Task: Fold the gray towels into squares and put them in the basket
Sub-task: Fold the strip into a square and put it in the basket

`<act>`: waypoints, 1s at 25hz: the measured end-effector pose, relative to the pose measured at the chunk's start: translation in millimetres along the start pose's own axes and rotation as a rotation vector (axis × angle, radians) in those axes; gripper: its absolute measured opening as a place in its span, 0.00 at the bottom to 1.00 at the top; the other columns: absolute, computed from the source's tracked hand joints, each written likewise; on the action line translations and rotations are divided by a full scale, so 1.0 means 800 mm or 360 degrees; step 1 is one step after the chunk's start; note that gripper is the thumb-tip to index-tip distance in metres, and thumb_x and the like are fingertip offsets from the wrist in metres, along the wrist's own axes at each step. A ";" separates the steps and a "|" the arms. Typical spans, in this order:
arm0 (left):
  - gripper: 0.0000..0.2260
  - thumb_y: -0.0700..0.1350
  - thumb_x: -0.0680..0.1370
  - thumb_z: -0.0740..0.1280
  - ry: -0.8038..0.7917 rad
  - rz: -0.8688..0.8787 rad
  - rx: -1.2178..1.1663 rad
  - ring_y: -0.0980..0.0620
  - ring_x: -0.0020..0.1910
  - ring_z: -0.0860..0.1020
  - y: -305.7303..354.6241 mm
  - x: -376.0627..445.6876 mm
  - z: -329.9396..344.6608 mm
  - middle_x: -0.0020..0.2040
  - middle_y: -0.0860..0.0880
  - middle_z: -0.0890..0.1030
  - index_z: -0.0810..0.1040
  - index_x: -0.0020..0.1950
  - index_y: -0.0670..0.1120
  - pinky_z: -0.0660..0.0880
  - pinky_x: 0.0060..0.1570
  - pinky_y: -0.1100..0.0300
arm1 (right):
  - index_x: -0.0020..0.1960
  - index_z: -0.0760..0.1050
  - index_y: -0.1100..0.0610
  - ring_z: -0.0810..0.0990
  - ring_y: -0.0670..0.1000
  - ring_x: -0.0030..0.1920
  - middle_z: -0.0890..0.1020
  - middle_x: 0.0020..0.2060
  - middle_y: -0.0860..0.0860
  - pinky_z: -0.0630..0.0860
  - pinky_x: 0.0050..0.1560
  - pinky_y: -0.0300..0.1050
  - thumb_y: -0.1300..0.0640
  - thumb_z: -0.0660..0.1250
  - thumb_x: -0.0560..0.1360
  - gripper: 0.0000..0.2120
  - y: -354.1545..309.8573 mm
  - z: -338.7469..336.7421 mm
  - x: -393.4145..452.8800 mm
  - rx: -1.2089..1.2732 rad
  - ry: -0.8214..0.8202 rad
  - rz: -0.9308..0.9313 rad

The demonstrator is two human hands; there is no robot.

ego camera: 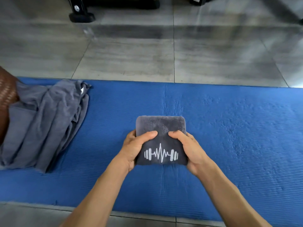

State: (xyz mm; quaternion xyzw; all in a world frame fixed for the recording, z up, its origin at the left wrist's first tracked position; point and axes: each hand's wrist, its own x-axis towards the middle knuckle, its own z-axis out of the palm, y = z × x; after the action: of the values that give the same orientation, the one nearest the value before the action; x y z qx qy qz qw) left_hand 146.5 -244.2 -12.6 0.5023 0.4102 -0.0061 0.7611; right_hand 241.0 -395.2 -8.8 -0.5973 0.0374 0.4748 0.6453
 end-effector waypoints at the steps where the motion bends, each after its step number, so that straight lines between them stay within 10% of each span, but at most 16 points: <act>1: 0.17 0.44 0.70 0.77 -0.0001 0.0021 0.0019 0.45 0.41 0.85 0.001 0.001 0.002 0.45 0.43 0.86 0.79 0.56 0.43 0.80 0.38 0.53 | 0.60 0.80 0.59 0.84 0.57 0.54 0.84 0.54 0.59 0.80 0.55 0.54 0.46 0.67 0.77 0.19 -0.003 -0.002 -0.001 0.0009 -0.0028 0.0042; 15: 0.34 0.67 0.63 0.76 0.0097 -0.0119 -0.0152 0.47 0.50 0.84 0.020 0.050 -0.037 0.52 0.47 0.85 0.78 0.62 0.49 0.80 0.55 0.46 | 0.51 0.80 0.67 0.86 0.57 0.43 0.86 0.43 0.58 0.84 0.43 0.51 0.39 0.69 0.74 0.28 -0.014 0.063 0.070 -0.0083 0.0383 -0.0102; 25: 0.19 0.65 0.69 0.72 0.0206 -0.0209 -0.0329 0.53 0.42 0.85 0.297 -0.169 -0.031 0.44 0.54 0.86 0.79 0.51 0.54 0.82 0.44 0.53 | 0.49 0.82 0.63 0.86 0.60 0.42 0.86 0.43 0.59 0.84 0.43 0.59 0.30 0.67 0.67 0.35 -0.269 0.219 -0.121 -0.0210 0.0531 0.0105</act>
State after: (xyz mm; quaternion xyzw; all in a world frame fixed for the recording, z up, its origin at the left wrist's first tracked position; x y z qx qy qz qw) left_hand 141.9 -162.1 249.2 0.3927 0.4888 0.0189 0.7788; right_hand 238.7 -273.6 258.6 -0.7072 0.1322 0.3915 0.5737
